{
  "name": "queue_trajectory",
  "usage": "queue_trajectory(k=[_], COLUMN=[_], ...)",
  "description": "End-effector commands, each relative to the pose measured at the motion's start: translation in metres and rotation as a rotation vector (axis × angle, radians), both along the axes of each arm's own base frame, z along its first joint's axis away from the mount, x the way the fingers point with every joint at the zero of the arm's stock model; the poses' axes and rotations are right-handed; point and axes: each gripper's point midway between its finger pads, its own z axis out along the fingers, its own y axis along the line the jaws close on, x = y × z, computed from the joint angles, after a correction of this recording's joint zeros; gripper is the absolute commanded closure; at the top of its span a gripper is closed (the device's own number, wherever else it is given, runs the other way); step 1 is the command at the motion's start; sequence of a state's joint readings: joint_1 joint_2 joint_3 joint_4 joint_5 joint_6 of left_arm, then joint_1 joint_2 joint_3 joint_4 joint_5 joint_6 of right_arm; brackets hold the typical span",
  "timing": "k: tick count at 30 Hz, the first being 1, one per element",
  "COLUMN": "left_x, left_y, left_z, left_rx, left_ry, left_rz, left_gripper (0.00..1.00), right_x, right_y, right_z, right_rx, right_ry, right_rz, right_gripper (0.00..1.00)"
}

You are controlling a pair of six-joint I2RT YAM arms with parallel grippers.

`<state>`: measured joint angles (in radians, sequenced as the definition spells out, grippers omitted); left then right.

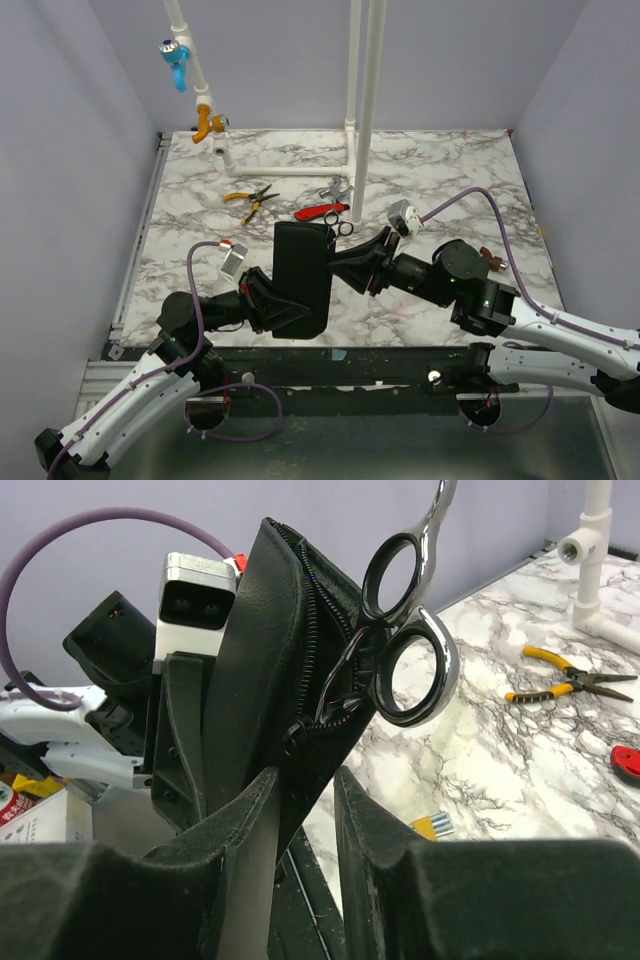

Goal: Sort the hair-cutting tools
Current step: Zip the hairdressing tool bag at the center of the board, then unzip the hairdressing tool bag.

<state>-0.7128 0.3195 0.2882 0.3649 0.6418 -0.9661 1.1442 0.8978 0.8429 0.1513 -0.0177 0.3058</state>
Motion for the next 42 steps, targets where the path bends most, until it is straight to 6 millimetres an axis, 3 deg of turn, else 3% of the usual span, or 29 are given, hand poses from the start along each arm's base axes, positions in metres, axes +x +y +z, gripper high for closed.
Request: queue_trajectory(k=[1,12,34,42], left_x=[-0.005,-0.003,0.006,0.003], left_y=[0.005,0.004,0.012,0.007], left_z=[0.034,0.035,0.071,0.064], left_rx=[-0.072,-0.064,-0.053,-0.047], left_ry=[-0.094,-0.096,-0.229,-0.211], left_rz=[0.004,0.01,0.12,0.077], left_gripper=[1.0,1.0,1.0,1.0], right_x=[-0.007,-0.009,-0.035,-0.027], right_y=[0.004,0.003,-0.015,-0.023], right_z=[0.001,-0.001,-0.046,-0.025], right_rx=[-0.006,-0.011,-0.123,-0.052], right_ry=[0.004,0.007,0.128,0.113], right_rz=[0.041,0.047,0.132,0.072], right_gripper=[0.72,0.99,0.99,0.75])
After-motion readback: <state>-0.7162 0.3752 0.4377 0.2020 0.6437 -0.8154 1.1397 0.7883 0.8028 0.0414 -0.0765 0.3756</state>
